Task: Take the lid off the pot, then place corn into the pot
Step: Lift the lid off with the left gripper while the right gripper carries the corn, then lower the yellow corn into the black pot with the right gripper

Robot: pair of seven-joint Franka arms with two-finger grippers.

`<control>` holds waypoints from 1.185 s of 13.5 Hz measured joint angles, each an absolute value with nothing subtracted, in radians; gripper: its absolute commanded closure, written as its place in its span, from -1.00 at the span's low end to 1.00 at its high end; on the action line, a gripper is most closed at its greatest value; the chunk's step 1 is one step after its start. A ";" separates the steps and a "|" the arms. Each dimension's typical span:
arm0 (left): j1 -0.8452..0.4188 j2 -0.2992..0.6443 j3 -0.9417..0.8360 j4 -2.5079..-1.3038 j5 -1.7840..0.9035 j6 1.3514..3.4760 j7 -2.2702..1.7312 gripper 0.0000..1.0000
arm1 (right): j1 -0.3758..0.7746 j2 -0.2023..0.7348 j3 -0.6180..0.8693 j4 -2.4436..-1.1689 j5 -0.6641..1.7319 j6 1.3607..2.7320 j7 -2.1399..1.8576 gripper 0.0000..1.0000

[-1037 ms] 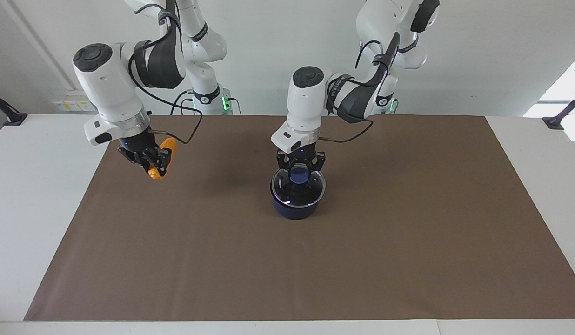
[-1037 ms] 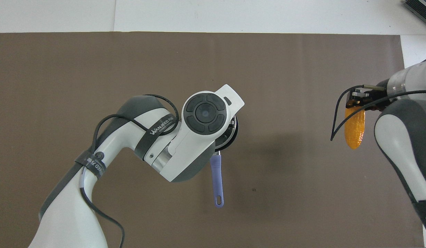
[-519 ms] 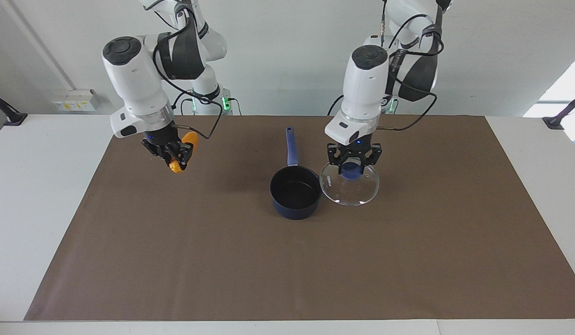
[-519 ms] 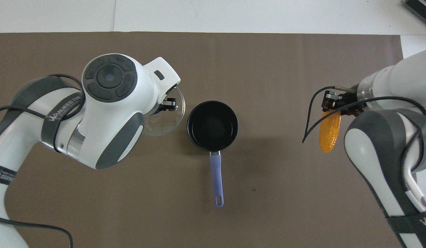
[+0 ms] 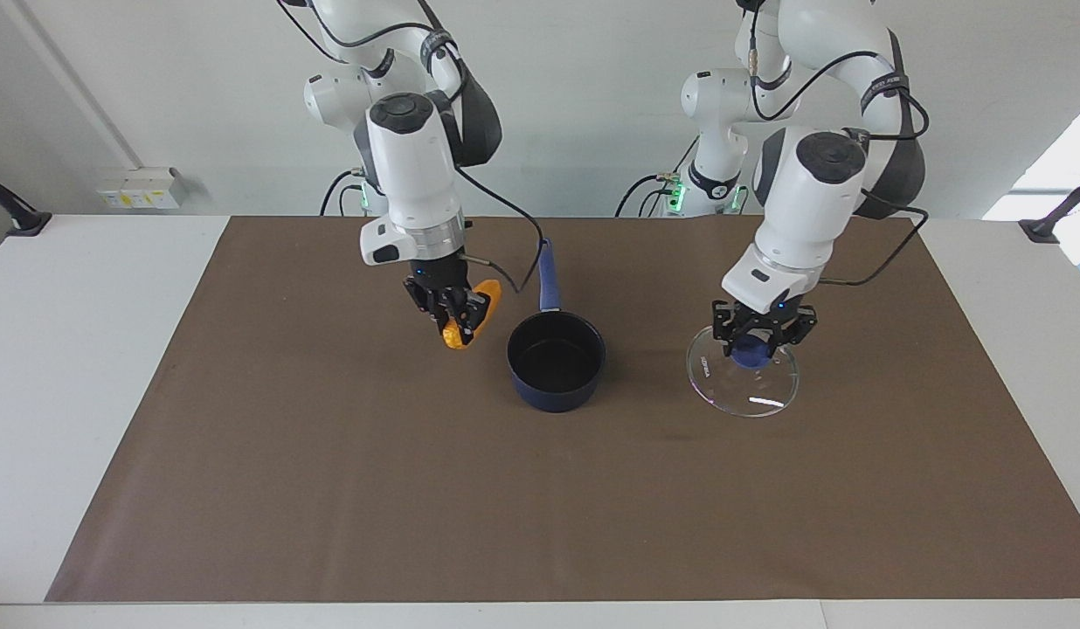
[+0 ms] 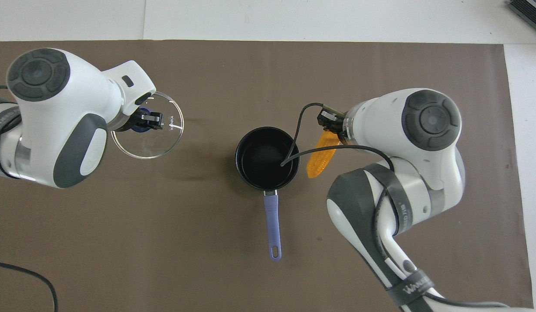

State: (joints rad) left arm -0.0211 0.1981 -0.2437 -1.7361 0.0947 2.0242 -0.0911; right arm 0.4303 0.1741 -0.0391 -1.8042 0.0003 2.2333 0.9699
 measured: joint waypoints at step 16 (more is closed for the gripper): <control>0.217 0.238 -0.244 -1.910 0.007 2.297 0.209 1.00 | 0.580 0.355 -0.031 -1.808 -0.002 2.513 0.640 1.00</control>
